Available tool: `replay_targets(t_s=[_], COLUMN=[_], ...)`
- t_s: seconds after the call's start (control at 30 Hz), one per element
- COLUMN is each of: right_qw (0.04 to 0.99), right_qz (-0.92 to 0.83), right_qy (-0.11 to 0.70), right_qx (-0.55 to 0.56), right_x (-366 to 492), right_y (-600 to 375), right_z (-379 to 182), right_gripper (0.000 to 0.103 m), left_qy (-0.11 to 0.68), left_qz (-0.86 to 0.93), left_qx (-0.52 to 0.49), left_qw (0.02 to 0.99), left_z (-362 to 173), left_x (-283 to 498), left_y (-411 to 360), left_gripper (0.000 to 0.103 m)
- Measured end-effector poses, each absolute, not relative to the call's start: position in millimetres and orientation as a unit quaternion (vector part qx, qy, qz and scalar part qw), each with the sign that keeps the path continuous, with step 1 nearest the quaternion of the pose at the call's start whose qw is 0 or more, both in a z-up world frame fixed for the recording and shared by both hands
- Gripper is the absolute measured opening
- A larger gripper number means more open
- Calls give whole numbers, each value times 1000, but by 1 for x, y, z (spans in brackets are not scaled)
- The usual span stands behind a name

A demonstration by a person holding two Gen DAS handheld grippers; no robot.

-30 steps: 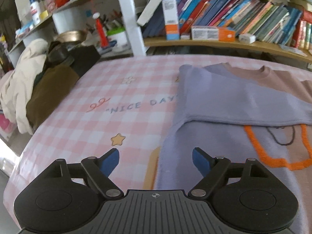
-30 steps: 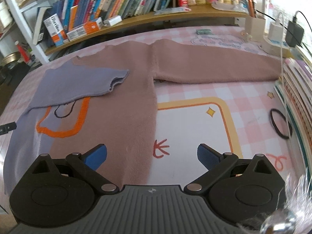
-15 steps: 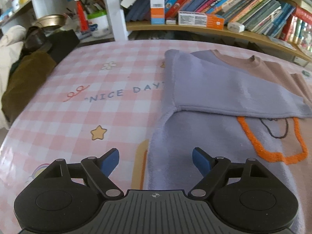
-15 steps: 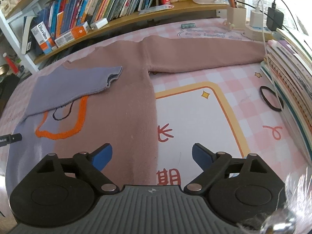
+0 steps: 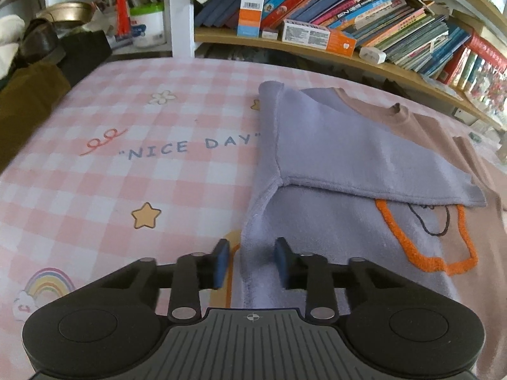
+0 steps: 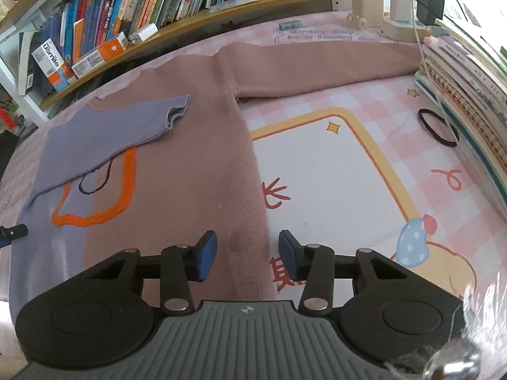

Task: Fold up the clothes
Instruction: 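Pinch the folded sleeve edge with the left tool while the right tool pinches the pink body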

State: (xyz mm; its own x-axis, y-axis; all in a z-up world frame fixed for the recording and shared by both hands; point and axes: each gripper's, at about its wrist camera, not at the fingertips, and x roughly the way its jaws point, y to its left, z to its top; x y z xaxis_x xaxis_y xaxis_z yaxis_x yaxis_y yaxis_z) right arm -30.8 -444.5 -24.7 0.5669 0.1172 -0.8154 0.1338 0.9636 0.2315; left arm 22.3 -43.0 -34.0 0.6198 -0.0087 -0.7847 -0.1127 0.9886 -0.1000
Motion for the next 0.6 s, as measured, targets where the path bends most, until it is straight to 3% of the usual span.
replay_targets(t_s=[0.1, 0.23, 0.6], right_qw=[876, 874, 870], right_qz=[-9, 1, 74], right_qy=[464, 468, 478], right_qx=[133, 131, 95], right_x=[-28, -21, -7], right_y=[-438, -423, -361], right_z=[-25, -25, -24], right_gripper=[32, 19, 18], left_qy=[429, 420, 409], left_qz=[26, 23, 73], left_qx=[-79, -92, -96], left_qw=[900, 902, 905], left_z=[-34, -35, -29], left_x=[21, 19, 16], left_y=[-37, -29, 31], left_gripper=[5, 5, 5])
